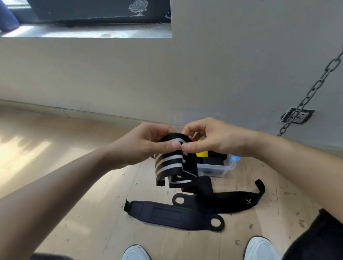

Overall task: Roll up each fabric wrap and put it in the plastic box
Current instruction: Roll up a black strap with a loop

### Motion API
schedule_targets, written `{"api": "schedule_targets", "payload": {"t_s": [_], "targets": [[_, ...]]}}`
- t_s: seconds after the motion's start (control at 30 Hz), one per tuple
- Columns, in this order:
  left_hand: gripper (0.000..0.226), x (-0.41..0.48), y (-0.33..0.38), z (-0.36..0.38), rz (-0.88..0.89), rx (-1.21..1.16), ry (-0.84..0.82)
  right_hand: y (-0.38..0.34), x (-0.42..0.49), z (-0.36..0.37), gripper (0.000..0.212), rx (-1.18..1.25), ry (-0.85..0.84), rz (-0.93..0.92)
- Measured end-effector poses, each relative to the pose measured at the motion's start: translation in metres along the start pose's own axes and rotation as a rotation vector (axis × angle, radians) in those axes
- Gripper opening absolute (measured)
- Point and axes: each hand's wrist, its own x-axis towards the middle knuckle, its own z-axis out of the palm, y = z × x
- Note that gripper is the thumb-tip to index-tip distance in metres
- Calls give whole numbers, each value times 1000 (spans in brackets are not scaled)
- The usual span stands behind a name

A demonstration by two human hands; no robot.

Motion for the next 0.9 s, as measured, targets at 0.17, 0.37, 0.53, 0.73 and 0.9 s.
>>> {"api": "schedule_targets", "payload": {"t_s": [0.17, 0.37, 0.53, 0.73, 0.9], "targets": [[37, -7, 2, -17, -108, 119, -9, 0, -2, -16, 16, 37, 63, 74], [32, -15, 6, -37, -159, 115, 54, 14, 0, -28, 17, -130, 152, 219], [21, -10, 11, -17, -71, -50, 174, 3, 2, -4, 33, 31, 166, 112], [22, -6, 7, 0, -26, -128, 300, 0, 4, 28, 43, 253, 205, 33], [22, -9, 15, -1, 0, -16, 455, 0, 5, 15, 22, 320, 365, 13]]}}
